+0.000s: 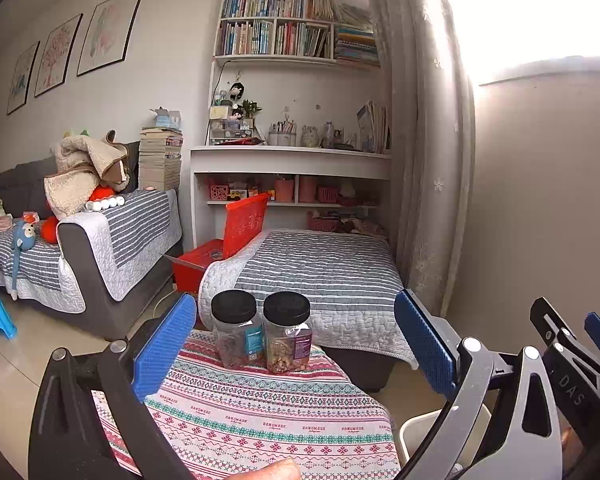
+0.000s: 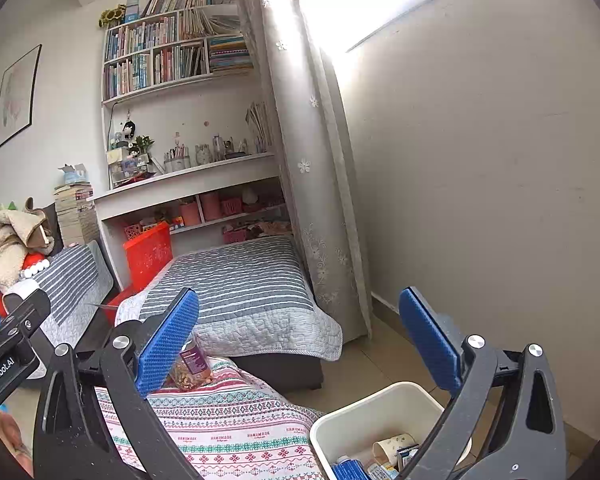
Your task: Collect trash
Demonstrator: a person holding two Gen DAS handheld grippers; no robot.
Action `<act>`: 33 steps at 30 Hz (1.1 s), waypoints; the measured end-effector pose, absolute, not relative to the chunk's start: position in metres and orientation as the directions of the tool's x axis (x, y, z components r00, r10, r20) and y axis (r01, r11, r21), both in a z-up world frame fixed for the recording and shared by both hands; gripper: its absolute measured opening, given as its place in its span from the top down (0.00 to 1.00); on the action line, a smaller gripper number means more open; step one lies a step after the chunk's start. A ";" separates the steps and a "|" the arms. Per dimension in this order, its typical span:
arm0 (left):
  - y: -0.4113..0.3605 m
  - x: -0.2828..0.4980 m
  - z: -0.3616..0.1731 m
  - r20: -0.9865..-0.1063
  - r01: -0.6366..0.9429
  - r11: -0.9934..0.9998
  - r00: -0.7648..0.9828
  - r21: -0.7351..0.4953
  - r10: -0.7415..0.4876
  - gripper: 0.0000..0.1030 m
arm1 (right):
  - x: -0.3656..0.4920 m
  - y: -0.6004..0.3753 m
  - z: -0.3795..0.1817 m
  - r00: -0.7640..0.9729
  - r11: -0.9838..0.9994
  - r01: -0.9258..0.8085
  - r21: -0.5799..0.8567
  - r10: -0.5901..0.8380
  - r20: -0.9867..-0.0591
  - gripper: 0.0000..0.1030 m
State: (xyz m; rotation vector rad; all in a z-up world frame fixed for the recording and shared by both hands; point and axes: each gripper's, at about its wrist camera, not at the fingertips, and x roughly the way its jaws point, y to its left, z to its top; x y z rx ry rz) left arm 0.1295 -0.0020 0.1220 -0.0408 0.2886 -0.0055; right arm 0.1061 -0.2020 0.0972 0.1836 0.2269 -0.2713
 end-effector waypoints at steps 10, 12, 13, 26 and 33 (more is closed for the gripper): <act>0.001 0.134 0.113 -0.299 -0.038 0.999 0.954 -0.032 0.026 0.06 | 0.103 -0.198 0.096 0.945 0.945 0.290 0.150 -0.259 -0.198 0.07; -0.001 0.132 0.112 -0.298 -0.034 0.999 0.954 -0.033 0.022 0.06 | 0.103 -0.201 0.095 0.944 0.944 0.293 0.151 -0.260 -0.204 0.07; -0.002 0.131 0.113 -0.297 -0.034 0.999 0.955 -0.033 0.022 0.06 | 0.104 -0.201 0.094 0.942 0.943 0.296 0.150 -0.262 -0.210 0.07; -0.006 0.133 0.106 -0.315 -0.023 0.999 0.949 -0.027 0.014 0.06 | 0.111 -0.206 0.084 0.929 0.940 0.311 0.142 -0.269 -0.255 0.07; -0.009 0.134 0.105 -0.316 -0.019 0.999 0.949 -0.026 0.010 0.06 | 0.110 -0.206 0.083 0.928 0.940 0.312 0.139 -0.271 -0.255 0.07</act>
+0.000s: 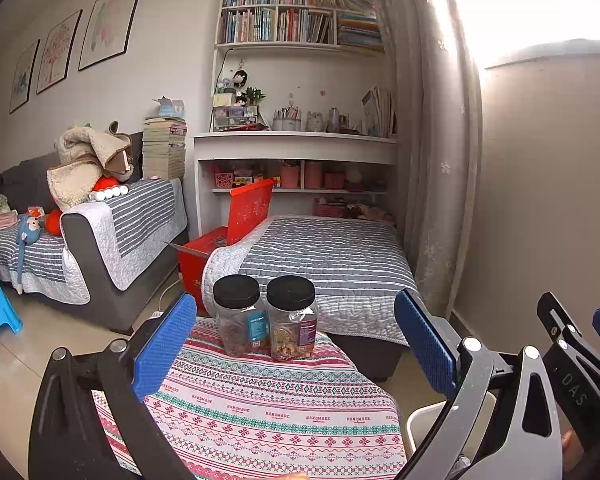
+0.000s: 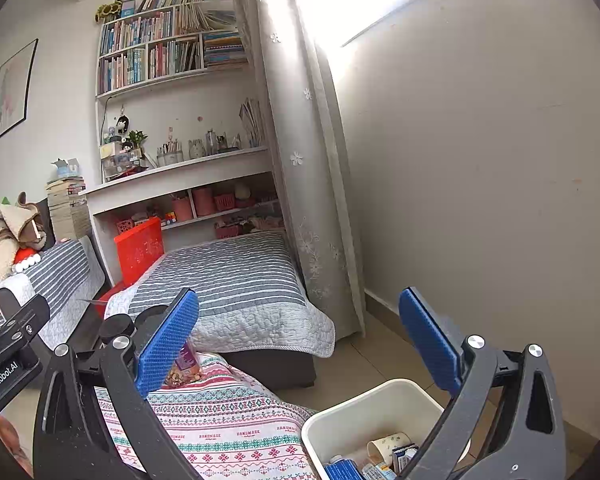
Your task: Collect trash
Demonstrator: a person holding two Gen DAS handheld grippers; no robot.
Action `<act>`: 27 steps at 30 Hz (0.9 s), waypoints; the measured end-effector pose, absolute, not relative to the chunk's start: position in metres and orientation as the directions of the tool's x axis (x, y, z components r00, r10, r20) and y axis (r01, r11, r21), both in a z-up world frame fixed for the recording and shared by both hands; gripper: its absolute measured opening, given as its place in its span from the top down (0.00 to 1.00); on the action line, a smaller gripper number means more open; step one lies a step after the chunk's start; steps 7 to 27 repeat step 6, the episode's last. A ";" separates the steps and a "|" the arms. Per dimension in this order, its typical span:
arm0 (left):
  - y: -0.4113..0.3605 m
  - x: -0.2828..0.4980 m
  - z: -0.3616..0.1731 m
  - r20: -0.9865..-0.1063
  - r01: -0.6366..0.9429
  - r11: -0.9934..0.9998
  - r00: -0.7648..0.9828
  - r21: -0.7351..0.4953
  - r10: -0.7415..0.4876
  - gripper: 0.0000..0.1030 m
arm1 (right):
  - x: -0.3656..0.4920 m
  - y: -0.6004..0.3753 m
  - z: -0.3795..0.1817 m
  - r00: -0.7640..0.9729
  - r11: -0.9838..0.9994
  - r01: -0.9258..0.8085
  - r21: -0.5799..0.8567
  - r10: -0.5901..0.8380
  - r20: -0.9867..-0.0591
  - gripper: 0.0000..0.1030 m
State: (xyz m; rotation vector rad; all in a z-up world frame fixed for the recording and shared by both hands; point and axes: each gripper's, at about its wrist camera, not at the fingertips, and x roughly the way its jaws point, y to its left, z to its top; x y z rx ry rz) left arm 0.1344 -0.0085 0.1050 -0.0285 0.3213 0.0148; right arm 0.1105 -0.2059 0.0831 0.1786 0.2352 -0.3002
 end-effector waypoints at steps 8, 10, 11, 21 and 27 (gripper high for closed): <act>-0.008 0.135 0.104 -0.321 -0.021 0.999 0.947 -0.027 0.011 0.06 | 0.110 -0.206 0.083 0.928 0.939 0.313 0.139 -0.272 -0.254 0.07; -0.008 0.135 0.104 -0.321 -0.021 0.999 0.947 -0.027 0.011 0.06 | 0.110 -0.206 0.083 0.928 0.939 0.313 0.139 -0.272 -0.254 0.07; -0.008 0.135 0.104 -0.321 -0.021 0.999 0.947 -0.027 0.011 0.06 | 0.110 -0.206 0.083 0.928 0.939 0.313 0.139 -0.272 -0.254 0.07; -0.008 0.135 0.104 -0.321 -0.021 0.999 0.947 -0.027 0.011 0.06 | 0.110 -0.206 0.083 0.928 0.939 0.313 0.139 -0.272 -0.254 0.07; -0.008 0.135 0.104 -0.321 -0.021 0.999 0.947 -0.027 0.011 0.06 | 0.110 -0.206 0.083 0.928 0.939 0.313 0.139 -0.272 -0.254 0.07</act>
